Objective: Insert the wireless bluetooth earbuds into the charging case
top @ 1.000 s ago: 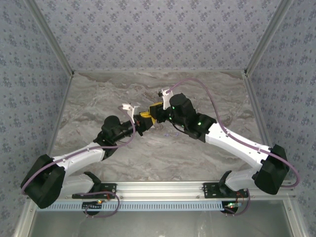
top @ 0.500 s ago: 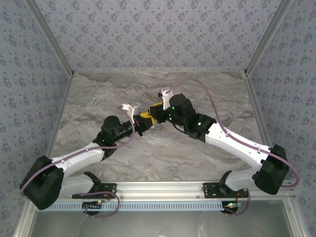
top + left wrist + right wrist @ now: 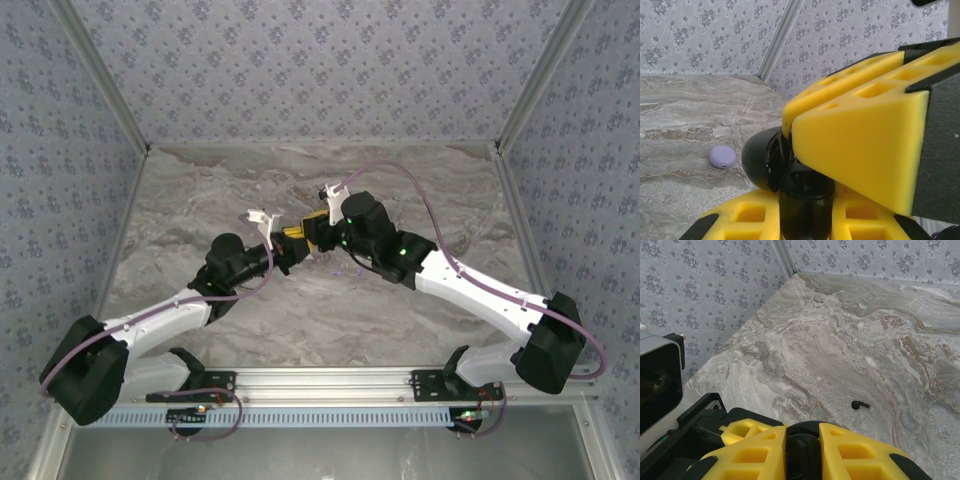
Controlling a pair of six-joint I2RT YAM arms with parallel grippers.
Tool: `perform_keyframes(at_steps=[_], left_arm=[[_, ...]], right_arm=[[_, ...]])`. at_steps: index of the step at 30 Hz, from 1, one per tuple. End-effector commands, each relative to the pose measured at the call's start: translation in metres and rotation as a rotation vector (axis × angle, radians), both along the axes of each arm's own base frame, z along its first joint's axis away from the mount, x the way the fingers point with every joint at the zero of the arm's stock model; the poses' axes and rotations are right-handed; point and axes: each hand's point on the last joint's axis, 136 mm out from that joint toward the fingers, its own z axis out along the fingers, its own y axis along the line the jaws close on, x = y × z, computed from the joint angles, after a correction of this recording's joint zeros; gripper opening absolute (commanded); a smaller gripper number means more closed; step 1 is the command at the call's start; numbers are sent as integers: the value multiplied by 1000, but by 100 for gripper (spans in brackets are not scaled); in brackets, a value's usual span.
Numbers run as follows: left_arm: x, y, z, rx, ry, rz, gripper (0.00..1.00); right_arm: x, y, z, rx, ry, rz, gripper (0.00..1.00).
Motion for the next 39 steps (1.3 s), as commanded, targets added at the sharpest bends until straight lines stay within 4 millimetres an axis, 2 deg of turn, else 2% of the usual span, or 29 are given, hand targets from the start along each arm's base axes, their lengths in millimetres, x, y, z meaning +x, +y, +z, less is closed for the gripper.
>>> perform_keyframes(at_steps=[1, 10, 14, 16, 27, 33, 39], left_arm=[[-1, 1, 31, -42, -73, 9, 19], [-4, -2, 31, -39, -79, -15, 19], [-4, -2, 28, -28, -76, -20, 20], [-5, -2, 25, -20, -75, -21, 19], [-14, -2, 9, 65, -132, -58, 19], [-23, 0, -2, 138, -183, -87, 19], [-35, 4, -2, 169, -215, -119, 19]], right_arm=[[-8, -1, -4, -30, 5, 28, 24], [-8, -1, -3, -25, 18, 30, 33], [-9, 0, 1, -10, 24, 36, 35], [-9, -1, 5, -6, 25, 36, 39], [-9, -18, 24, 17, 21, -1, 50], [-8, -38, 30, 15, 29, -39, 52], [1, -70, 12, -51, 93, -139, 53]])
